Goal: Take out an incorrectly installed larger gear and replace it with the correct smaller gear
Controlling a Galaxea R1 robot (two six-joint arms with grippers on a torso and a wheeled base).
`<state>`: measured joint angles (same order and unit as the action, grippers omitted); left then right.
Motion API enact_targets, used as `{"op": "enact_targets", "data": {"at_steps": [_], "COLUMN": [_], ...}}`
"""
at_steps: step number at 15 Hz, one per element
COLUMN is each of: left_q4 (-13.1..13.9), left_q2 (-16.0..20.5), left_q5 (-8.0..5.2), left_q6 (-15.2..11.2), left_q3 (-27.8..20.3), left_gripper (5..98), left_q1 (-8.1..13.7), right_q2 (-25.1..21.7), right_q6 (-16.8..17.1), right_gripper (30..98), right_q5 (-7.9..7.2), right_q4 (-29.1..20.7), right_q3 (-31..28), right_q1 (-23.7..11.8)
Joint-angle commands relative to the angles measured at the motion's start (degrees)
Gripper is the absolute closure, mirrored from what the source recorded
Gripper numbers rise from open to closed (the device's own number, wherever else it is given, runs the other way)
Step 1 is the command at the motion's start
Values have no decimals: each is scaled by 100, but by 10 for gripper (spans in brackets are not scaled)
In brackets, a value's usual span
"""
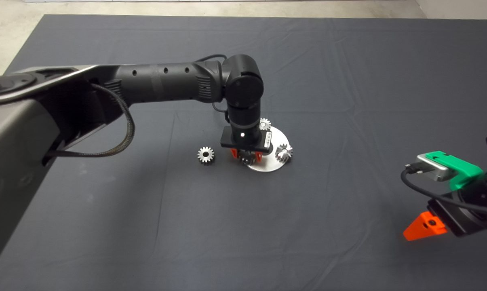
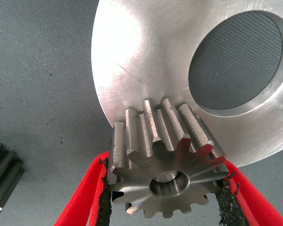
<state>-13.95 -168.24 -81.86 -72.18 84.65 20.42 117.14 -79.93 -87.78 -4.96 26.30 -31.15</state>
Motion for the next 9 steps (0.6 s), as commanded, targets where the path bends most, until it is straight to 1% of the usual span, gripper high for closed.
{"op": "enact_targets", "data": {"at_steps": [1, 6, 8, 9], "left_q4": [-100, -56, -38, 13], "left_q2": [14, 32, 50, 58], "left_q5": [-41, -58, -75, -91], "left_q6": [2, -7, -15, -15], "left_q3": [-38, -38, -47, -47], "left_gripper": [582, 582, 583, 583], "left_q1": [94, 173, 306, 371], "right_q2": [-28, -28, -28, -28], "right_q6": [22, 19, 20, 13], "right_gripper": [307, 307, 307, 307], "right_q5": [-599, -599, -599, -599], "right_q4": [-234, -243, -243, -234], "right_q3": [-56, -50, -47, -47], "right_q1": [-138, -138, -138, -138]}}
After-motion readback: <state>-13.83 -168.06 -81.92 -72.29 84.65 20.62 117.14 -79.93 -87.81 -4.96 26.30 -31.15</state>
